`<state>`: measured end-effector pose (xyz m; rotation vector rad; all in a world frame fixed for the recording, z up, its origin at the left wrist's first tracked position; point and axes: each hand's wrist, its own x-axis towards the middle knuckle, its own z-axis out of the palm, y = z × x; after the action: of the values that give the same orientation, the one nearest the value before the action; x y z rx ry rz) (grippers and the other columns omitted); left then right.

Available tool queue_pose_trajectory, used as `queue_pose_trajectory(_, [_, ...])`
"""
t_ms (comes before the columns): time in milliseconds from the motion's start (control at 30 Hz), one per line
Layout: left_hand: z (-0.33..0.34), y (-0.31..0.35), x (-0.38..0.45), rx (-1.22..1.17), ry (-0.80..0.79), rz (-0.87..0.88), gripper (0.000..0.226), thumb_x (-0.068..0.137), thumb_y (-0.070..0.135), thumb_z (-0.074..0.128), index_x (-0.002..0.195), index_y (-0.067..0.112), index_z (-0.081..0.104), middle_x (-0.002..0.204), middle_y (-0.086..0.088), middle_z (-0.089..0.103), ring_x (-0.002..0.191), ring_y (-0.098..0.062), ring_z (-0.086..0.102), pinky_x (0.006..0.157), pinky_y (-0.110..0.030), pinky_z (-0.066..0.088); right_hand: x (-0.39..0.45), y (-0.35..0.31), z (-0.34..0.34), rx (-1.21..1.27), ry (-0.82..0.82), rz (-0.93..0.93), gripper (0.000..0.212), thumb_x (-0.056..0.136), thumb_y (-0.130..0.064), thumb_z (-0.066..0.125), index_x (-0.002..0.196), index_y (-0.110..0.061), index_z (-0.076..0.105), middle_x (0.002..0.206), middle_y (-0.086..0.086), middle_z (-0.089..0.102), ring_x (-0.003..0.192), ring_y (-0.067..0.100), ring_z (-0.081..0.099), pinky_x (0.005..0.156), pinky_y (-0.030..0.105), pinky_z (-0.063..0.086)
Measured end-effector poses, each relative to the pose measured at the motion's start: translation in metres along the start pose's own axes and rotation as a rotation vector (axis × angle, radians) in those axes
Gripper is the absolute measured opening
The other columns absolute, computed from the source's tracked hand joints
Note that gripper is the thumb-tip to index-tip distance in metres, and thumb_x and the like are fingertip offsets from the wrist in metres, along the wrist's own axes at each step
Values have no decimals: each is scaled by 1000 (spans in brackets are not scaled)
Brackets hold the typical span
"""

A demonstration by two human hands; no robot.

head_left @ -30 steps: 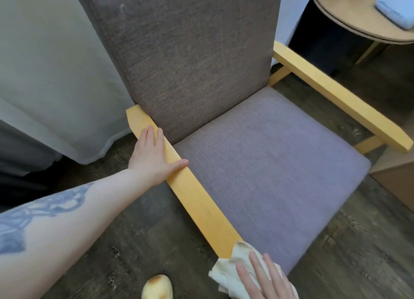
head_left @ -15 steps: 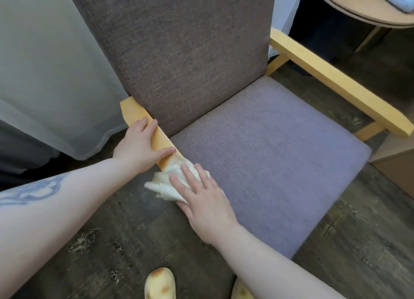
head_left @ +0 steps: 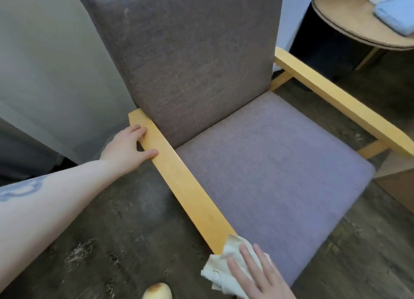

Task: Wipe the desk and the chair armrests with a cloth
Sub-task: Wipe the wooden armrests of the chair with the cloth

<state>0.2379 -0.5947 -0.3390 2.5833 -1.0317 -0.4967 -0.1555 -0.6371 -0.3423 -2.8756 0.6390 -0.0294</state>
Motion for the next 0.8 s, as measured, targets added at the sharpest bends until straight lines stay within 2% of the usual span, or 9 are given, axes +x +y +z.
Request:
queue_pose_trajectory(33, [0,-1,0,7,7,14,73,83,47,64,144,17,36,153,-2,31,140,-23,27,111,-45,29,17,-5,0,50,-11,-10,37,93,-43,32,124,-31,47,136,4,48,141,22,23,76,32,58])
queue_pose_trajectory(100, [-2,-3,1,44,23,52,66,87,45,60,142,18,39,152,-2,34,138,-23,29,109,-44,31,57,-19,1,155,-74,-8,47,88,-39,46,134,-31,47,148,1,40,134,28,39,86,40,55])
queue_pose_trajectory(200, [-5,-7,2,101,16,98,59,89,43,56,141,18,42,150,-2,36,136,-22,32,106,-42,33,118,-39,13,174,-102,-28,53,97,-37,42,147,-32,25,158,-1,19,143,31,19,111,46,31])
queue_pose_trajectory(300, [-7,-6,5,118,15,111,53,90,42,56,137,20,47,145,0,40,131,-22,38,100,-41,38,183,-54,23,147,-121,-17,53,101,-39,30,148,-33,9,160,0,1,145,30,0,116,47,14])
queue_pose_trajectory(400, [-9,-5,8,125,21,109,46,92,38,52,135,20,50,142,1,43,127,-23,41,98,-43,40,231,-68,28,79,-177,-9,54,101,-38,27,148,-32,2,160,3,-6,144,32,-3,117,49,10])
queue_pose_trajectory(500, [-8,-2,6,127,31,99,42,95,32,45,135,19,50,142,-1,43,128,-25,41,99,-44,40,232,-68,29,82,-170,-18,54,101,-38,29,148,-32,4,160,2,-6,144,32,-4,116,51,11])
queue_pose_trajectory(633, [3,10,-1,144,20,47,52,95,42,42,138,13,42,146,-7,37,129,-31,40,99,-47,40,168,-51,22,120,-104,-50,54,98,-36,38,147,-31,14,160,2,7,144,32,4,115,52,17])
queue_pose_trajectory(733, [12,24,-7,132,-14,-1,68,91,52,41,138,3,34,144,-16,34,129,-34,35,103,-49,36,95,-29,12,105,-115,-71,57,92,-33,50,145,-31,28,157,2,23,141,34,22,109,52,31])
queue_pose_trajectory(800, [17,34,-12,111,-26,-56,76,90,56,39,141,1,27,148,-18,28,135,-33,27,109,-48,29,50,-18,3,126,-92,-45,51,87,-33,52,137,-31,44,148,2,39,131,33,43,94,49,48])
